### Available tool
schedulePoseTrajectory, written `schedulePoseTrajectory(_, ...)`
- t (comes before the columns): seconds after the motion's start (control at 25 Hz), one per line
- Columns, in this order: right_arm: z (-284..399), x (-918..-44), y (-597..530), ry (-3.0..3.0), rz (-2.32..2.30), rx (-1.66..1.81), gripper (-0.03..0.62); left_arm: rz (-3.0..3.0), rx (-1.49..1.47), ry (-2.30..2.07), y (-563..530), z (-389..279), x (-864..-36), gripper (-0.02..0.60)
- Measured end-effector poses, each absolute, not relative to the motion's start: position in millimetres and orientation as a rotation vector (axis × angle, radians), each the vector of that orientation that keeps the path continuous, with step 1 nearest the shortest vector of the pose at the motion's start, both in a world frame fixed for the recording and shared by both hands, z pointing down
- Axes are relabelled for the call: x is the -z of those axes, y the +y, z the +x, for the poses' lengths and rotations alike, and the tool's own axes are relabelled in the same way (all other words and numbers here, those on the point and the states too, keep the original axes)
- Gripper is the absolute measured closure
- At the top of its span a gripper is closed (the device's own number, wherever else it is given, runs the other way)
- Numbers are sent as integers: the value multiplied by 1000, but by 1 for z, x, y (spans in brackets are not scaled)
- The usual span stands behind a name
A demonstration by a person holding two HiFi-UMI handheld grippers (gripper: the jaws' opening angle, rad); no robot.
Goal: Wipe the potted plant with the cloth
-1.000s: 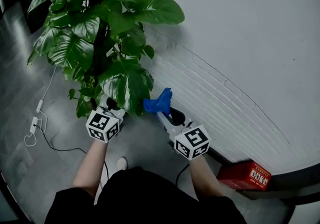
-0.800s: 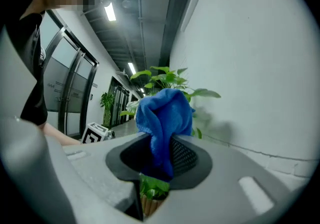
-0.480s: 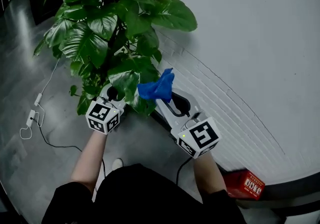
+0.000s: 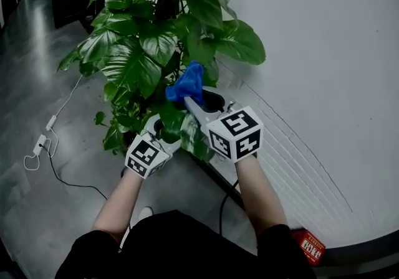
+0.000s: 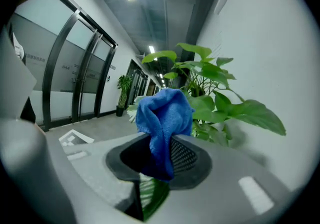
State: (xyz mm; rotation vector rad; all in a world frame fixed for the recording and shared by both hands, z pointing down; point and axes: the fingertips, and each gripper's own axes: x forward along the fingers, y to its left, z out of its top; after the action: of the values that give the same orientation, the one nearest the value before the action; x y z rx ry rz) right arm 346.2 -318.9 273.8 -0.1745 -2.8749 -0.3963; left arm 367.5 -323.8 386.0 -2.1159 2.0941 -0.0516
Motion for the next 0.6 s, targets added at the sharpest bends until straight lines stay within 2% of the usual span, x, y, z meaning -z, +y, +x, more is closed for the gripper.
schedulePoseTrajectory(0.24,315,-316,-318,-2679,-145,502,491,-2174,165,1961,-327,385,-394,222)
schedulePoseTrajectory(0.6,324,-324,-309,-2646,-140,637,491,-2198,147,1962,-331,377,-396,206)
